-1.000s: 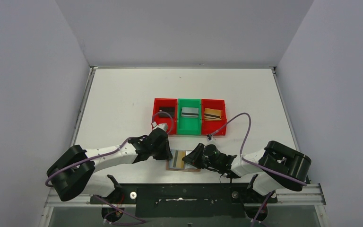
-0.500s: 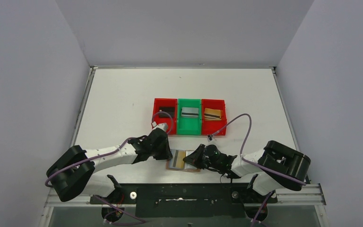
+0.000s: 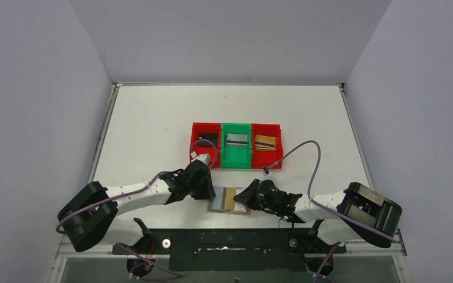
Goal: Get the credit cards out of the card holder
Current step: Remove the credit card from the card holder.
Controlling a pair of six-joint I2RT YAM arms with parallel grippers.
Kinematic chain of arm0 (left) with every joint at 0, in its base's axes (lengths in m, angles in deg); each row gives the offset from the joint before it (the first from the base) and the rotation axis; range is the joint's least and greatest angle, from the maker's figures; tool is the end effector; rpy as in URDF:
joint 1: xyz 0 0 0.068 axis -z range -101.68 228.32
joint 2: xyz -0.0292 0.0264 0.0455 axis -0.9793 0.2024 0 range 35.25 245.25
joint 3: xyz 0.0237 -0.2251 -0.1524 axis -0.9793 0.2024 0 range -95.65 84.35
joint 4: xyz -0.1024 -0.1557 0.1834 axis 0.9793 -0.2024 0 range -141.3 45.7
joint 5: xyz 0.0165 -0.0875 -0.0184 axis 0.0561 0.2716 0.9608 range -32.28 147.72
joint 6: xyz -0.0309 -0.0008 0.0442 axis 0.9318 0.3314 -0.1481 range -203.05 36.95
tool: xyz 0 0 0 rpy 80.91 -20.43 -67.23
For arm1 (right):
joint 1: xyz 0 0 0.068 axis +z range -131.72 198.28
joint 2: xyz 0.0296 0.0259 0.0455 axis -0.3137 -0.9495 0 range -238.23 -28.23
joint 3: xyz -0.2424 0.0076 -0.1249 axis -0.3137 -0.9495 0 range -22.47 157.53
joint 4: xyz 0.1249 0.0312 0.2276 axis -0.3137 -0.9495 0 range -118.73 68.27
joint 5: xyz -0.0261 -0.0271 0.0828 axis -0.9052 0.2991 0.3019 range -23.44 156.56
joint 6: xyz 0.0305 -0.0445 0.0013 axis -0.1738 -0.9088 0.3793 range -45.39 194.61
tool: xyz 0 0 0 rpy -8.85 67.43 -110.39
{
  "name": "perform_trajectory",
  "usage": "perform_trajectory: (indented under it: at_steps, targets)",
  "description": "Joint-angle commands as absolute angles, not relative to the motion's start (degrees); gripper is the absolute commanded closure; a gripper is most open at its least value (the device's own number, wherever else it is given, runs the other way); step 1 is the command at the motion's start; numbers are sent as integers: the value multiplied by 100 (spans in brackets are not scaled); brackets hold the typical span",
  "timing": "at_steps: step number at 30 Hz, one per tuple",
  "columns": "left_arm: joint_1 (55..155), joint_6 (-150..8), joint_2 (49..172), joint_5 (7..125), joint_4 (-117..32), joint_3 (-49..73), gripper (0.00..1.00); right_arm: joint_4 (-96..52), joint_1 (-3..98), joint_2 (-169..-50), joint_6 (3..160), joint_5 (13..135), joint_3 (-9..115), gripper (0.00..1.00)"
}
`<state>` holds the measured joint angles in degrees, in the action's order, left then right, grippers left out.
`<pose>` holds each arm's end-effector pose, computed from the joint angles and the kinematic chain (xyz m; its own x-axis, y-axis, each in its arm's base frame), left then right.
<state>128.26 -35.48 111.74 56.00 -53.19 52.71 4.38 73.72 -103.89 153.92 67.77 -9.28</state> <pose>0.1548 -0.1823 0.1516 -0.9063 -0.0685 -0.4170 0.1254 0.8987 -0.4202 0.1181 0.1728 0.1146 -0.8810 0.4529 -0.1371 0.1759 0.5823 0.7937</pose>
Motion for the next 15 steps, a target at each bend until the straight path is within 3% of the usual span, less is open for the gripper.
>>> perform_trajectory:
  at_steps: [1,5,7,12,15]
  targets:
    - [12853,-3846,11036,5405,-6041,5152,78,554,7329,-10517,15349,6660,-872,100]
    - [12853,-3883,10693,5450,-6164,4714,61,635,7321,-10668,15409,6693,-860,99]
    - [12858,-3884,10570,5580,-6083,4488,57,648,7314,-10733,15421,6711,-837,99]
    - [12857,-3837,10552,6231,-5533,4422,56,766,7315,-10791,15522,6692,-911,97]
    - [12853,-3776,10796,6565,-5299,4601,61,803,7320,-10744,15593,6657,-971,94]
